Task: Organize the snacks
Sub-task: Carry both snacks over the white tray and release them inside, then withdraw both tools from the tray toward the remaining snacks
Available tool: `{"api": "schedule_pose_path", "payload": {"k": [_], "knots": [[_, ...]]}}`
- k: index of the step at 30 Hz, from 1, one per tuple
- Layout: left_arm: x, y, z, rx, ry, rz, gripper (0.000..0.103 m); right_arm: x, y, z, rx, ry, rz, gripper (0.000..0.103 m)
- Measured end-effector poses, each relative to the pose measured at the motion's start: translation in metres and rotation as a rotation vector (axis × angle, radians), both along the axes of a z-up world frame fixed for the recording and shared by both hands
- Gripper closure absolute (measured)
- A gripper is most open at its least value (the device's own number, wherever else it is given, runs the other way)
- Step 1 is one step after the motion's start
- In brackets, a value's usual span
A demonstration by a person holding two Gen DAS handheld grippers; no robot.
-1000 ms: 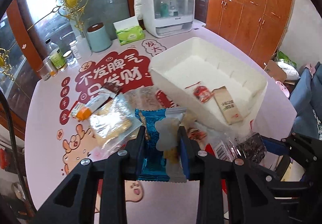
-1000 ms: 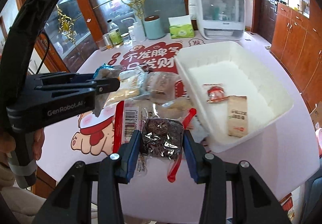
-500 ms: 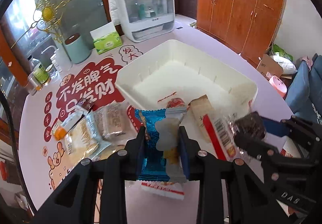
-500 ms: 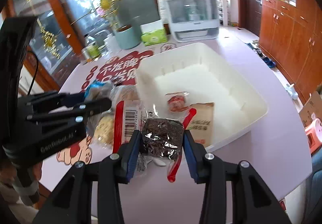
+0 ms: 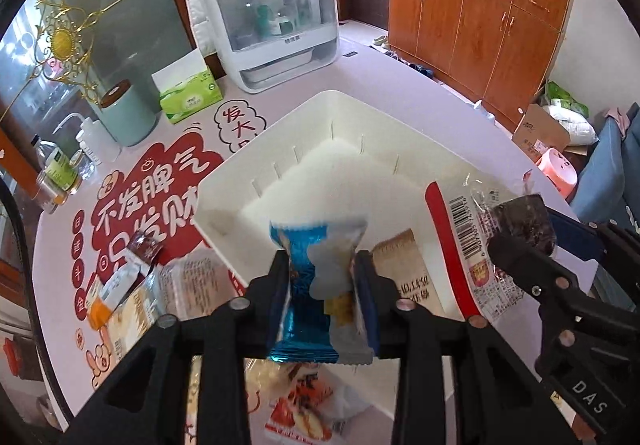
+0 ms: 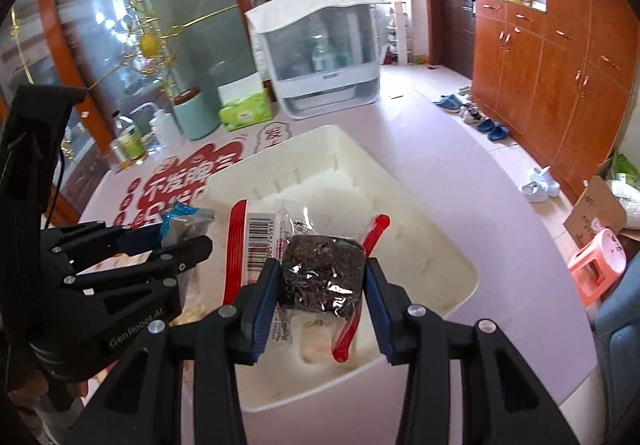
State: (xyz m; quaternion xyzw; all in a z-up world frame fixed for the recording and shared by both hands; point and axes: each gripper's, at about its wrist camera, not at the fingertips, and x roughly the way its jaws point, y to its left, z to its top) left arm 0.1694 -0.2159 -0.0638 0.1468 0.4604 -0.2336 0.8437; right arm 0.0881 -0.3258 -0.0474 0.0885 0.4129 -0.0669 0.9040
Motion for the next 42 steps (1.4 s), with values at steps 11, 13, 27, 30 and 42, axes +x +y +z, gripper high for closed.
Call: {"api": "schedule_pose_path", "payload": {"k": [11, 13, 27, 30, 42], "knots": [[0.031, 0.007, -0.028, -0.028, 0.118, 0.069, 0.014, 0.015, -0.022, -0.020, -0.011, 0.037, -0.087, 0.044], [0.032, 0.013, -0.027, -0.042, 0.108, 0.097, 0.014, 0.014, -0.021, -0.020, -0.020, 0.037, -0.093, 0.042], [0.016, 0.035, -0.013, -0.049, 0.059, 0.137, 0.014, 0.004, 0.007, -0.011, -0.091, -0.008, -0.052, 0.033], [0.010, 0.037, -0.005, -0.054, 0.037, 0.120, 0.014, 0.002, 0.012, -0.009, -0.106, -0.019, -0.050, 0.033], [-0.016, 0.074, 0.030, -0.098, -0.042, 0.092, 0.014, -0.022, 0.005, 0.019, -0.019, -0.159, -0.188, 0.033]]}}
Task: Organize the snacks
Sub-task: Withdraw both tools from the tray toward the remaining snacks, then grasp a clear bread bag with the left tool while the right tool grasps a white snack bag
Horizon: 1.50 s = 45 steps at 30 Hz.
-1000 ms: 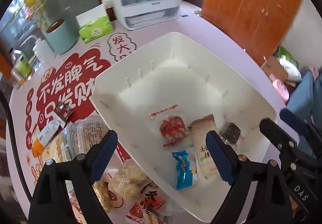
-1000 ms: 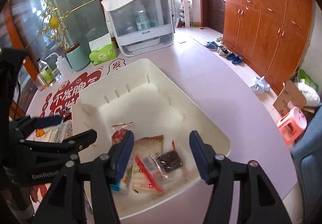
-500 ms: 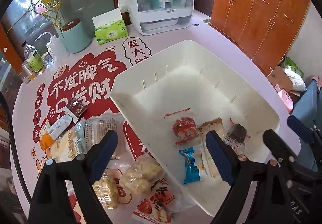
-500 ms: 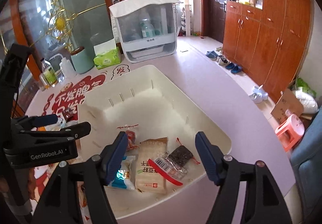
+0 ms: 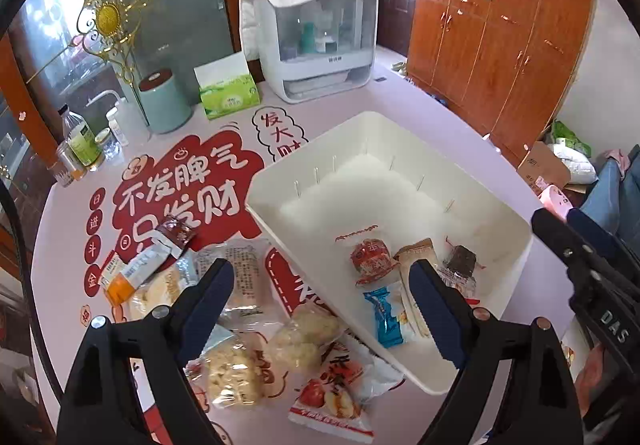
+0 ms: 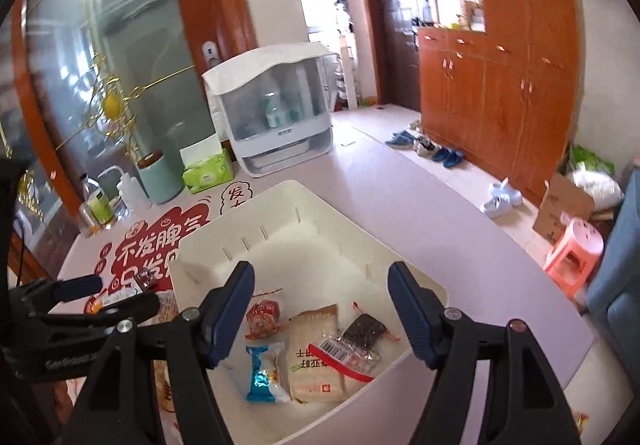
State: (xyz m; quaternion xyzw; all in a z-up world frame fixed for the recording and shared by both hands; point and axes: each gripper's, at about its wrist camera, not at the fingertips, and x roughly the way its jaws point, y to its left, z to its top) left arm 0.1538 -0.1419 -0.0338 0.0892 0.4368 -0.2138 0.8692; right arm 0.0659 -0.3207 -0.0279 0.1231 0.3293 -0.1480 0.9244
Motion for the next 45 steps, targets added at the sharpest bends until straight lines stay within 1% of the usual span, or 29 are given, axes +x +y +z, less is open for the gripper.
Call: {"api": "schedule_pose_path", "payload": {"k": [3, 6, 10, 14, 19, 23, 26, 30, 32, 36, 39, 42, 45], "knots": [[-0.005, 0.013, 0.008, -0.002, -0.012, -0.012, 0.014, -0.001, 0.008, 0.004, -0.018, 0.031, 0.015, 0.033], [-0.009, 0.031, 0.014, -0.012, -0.014, -0.028, 0.014, -0.008, 0.023, 0.010, -0.063, 0.026, 0.025, 0.033], [-0.013, 0.057, 0.021, -0.037, -0.003, -0.032, 0.014, -0.015, 0.045, 0.017, -0.050, 0.012, 0.051, 0.032], [-0.017, 0.087, 0.025, -0.050, -0.014, -0.027, 0.014, -0.020, 0.071, 0.023, -0.079, 0.014, 0.033, 0.032], [-0.020, 0.127, 0.027, -0.033, -0.053, -0.016, 0.014, -0.028, 0.101, 0.030, -0.108, 0.013, 0.040, 0.032], [-0.018, 0.158, 0.026, -0.001, -0.078, 0.008, 0.014, -0.033, 0.123, 0.031, -0.127, 0.039, 0.029, 0.032], [-0.015, 0.179, 0.020, 0.012, -0.084, 0.014, 0.014, -0.036, 0.138, 0.026, -0.133, 0.071, 0.033, 0.032], [-0.015, 0.201, 0.006, 0.042, -0.089, -0.012, 0.014, -0.043, 0.160, 0.015, -0.131, 0.111, 0.038, 0.032], [-0.017, 0.206, 0.000, 0.061, -0.090, -0.032, 0.014, -0.047, 0.168, 0.008, -0.117, 0.129, 0.033, 0.032], [-0.015, 0.214, -0.019, 0.093, -0.073, -0.079, 0.014, -0.053, 0.177, -0.018, -0.041, 0.190, 0.022, 0.032], [-0.010, 0.214, -0.032, 0.099, -0.046, -0.098, 0.014, -0.056, 0.181, -0.039, 0.006, 0.231, 0.013, 0.032], [-0.004, 0.209, -0.045, 0.109, -0.018, -0.134, 0.014, -0.056, 0.181, -0.059, 0.060, 0.264, 0.001, 0.032], [0.003, 0.200, -0.063, 0.141, -0.004, -0.167, 0.014, -0.052, 0.178, -0.079, 0.113, 0.297, -0.007, 0.032]]}}
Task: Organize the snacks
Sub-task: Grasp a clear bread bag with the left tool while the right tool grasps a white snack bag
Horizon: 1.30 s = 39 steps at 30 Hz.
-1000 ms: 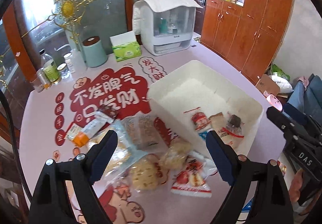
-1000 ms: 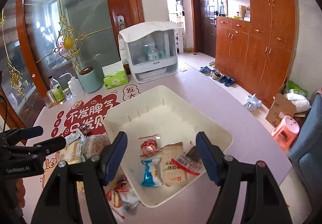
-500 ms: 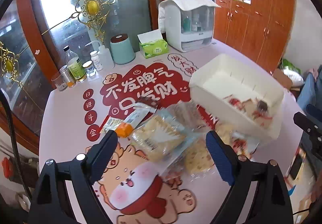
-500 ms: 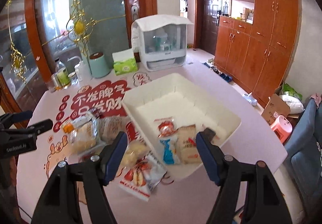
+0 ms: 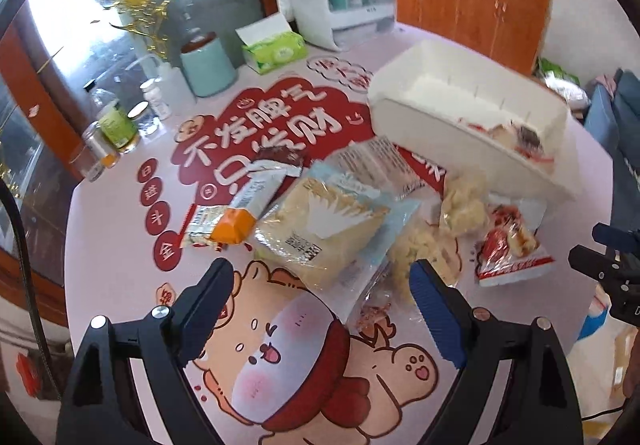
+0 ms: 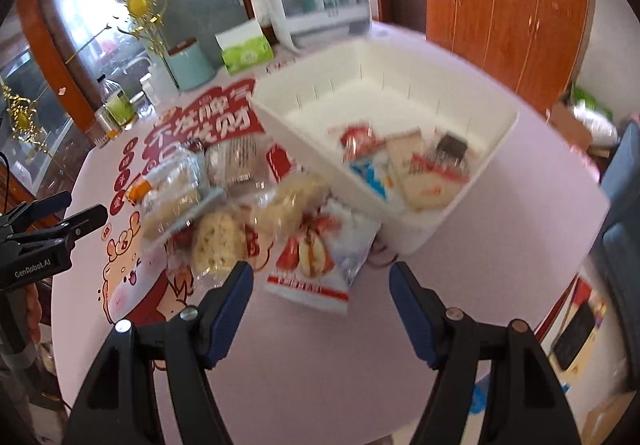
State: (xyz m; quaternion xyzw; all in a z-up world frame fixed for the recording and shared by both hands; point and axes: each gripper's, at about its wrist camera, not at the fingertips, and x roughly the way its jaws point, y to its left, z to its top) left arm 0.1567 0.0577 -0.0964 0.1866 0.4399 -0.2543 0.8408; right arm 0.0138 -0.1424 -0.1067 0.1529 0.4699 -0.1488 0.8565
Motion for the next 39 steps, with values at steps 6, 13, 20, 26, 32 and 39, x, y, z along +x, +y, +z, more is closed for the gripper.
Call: {"api": "schedule_pose_path", "payload": {"k": [6, 13, 20, 26, 32, 39], "knots": [[0.022, -0.025, -0.048, 0.069, 0.070, -0.025, 0.014, 0.011, -0.009, -0.034, 0.066, 0.037, -0.024, 0.032], [0.040, -0.052, -0.084, 0.143, 0.090, -0.005, 0.014, 0.027, -0.022, -0.062, 0.159, 0.057, -0.032, 0.032], [0.045, -0.061, -0.095, 0.177, 0.047, 0.021, 0.029, 0.046, -0.027, -0.083, 0.220, 0.079, -0.032, 0.032], [0.046, -0.055, -0.082, 0.144, 0.003, 0.066, 0.065, 0.054, -0.020, -0.093, 0.176, 0.115, -0.011, 0.039], [0.042, -0.041, -0.059, 0.080, -0.061, 0.111, 0.078, 0.056, -0.006, -0.079, 0.076, 0.075, 0.067, 0.073], [0.030, -0.011, -0.017, -0.046, -0.073, 0.162, 0.085, 0.046, 0.001, -0.062, 0.074, 0.030, 0.089, 0.091]]}}
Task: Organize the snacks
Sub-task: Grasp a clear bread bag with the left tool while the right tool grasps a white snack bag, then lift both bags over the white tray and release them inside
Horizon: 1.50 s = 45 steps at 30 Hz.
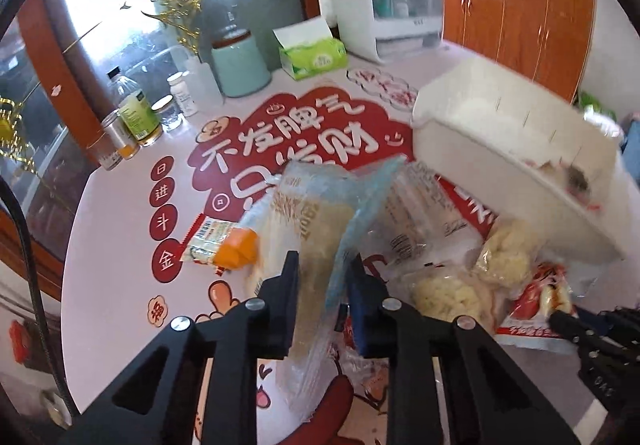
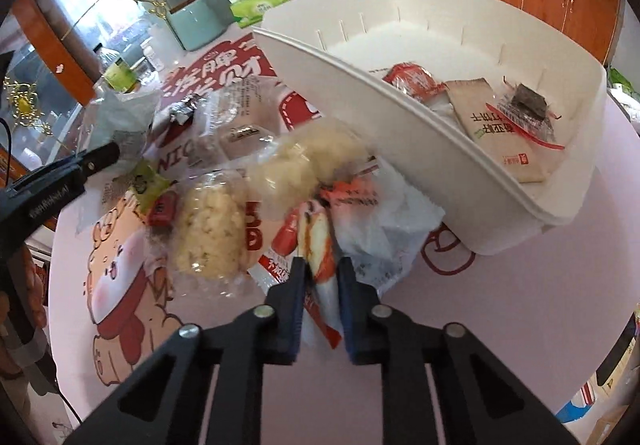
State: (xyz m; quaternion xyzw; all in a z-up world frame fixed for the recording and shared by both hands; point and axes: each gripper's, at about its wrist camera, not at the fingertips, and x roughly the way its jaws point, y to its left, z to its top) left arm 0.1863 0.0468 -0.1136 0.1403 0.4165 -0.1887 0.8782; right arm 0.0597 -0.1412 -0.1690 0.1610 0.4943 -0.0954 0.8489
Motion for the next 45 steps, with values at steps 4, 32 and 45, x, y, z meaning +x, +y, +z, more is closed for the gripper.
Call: {"api": "schedule_pose_path", "payload": {"k": [4, 32, 45], "knots": [[-0.017, 0.012, 0.028, -0.063, -0.020, -0.009, 0.086, -0.014, 0.005, 0.024, -0.010, -0.069, 0.015, 0.092], [-0.117, -0.089, 0.196, -0.335, -0.271, -0.313, 0.087, -0.080, -0.008, 0.187, -0.257, -0.472, 0.037, 0.093], [-0.079, -0.207, 0.180, -0.224, -0.232, -0.269, 0.087, -0.051, -0.103, 0.196, -0.267, -0.535, 0.033, 0.093]]}}
